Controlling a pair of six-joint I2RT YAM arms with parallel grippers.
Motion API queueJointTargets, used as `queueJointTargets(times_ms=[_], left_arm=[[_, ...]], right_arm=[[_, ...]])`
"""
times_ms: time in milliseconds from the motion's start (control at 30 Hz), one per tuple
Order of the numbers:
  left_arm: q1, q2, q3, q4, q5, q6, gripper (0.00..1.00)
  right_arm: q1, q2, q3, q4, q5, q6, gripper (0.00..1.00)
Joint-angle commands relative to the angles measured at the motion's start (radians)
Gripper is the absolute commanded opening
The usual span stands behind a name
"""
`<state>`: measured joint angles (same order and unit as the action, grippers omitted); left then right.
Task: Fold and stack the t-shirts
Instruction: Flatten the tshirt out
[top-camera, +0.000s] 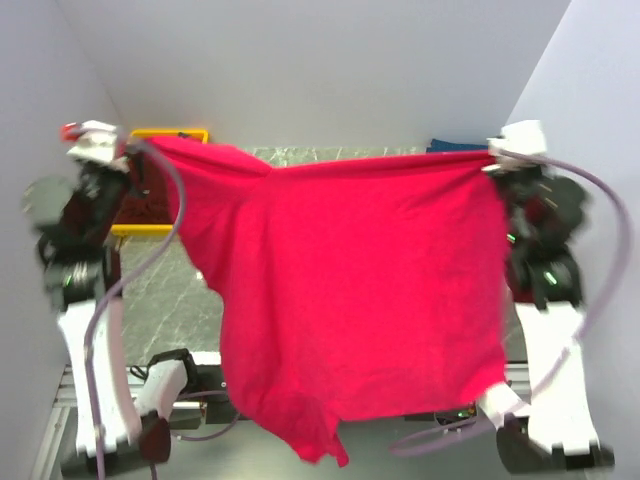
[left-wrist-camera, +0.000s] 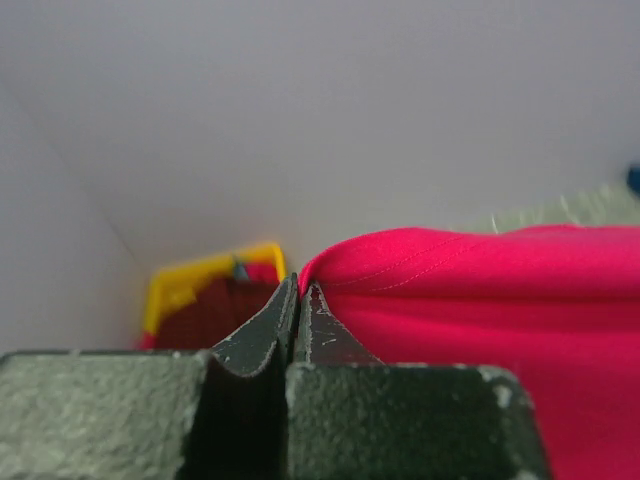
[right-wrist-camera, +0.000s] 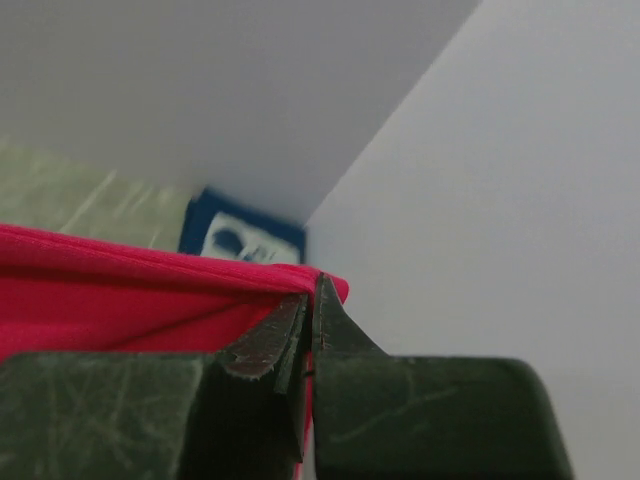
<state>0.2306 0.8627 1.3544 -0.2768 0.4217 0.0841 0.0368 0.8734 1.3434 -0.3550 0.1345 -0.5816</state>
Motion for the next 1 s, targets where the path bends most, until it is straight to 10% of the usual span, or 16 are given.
queueJointTargets(times_ms=[0, 300, 600, 700, 767, 967], left_arm=[[-0.003, 0.084, -0.116, 0.007, 0.029, 0.042, 0.01], [-0.224, 0.586, -0.092, 0.151, -0.21, 0.063, 0.01], [-0.224, 1.275, 0.605, 0.067, -0.235, -0.021, 0.0], [-0.224, 1.436, 0.854, -0.033, -0.256, -0.053, 0.28], [-0.224, 1.467, 0.917, -0.051, -0.274, -0.078, 0.59], [-0.214, 1.176, 0.556, -0.07, -0.174, -0.039, 0.66]], right_arm=[[0.005, 0.067, -0.145, 0.031, -0.046, 0.014, 0.0], [0.037, 0.545, -0.132, 0.24, -0.018, 0.032, 0.0], [0.041, 1.076, 0.327, 0.205, 0.132, 0.088, 0.07], [0.04, 1.219, 0.523, 0.105, 0.178, 0.133, 0.6], [0.032, 1.265, 0.617, 0.05, 0.203, 0.161, 0.66], [0.018, 1.029, 0.415, -0.073, 0.026, 0.146, 0.68]])
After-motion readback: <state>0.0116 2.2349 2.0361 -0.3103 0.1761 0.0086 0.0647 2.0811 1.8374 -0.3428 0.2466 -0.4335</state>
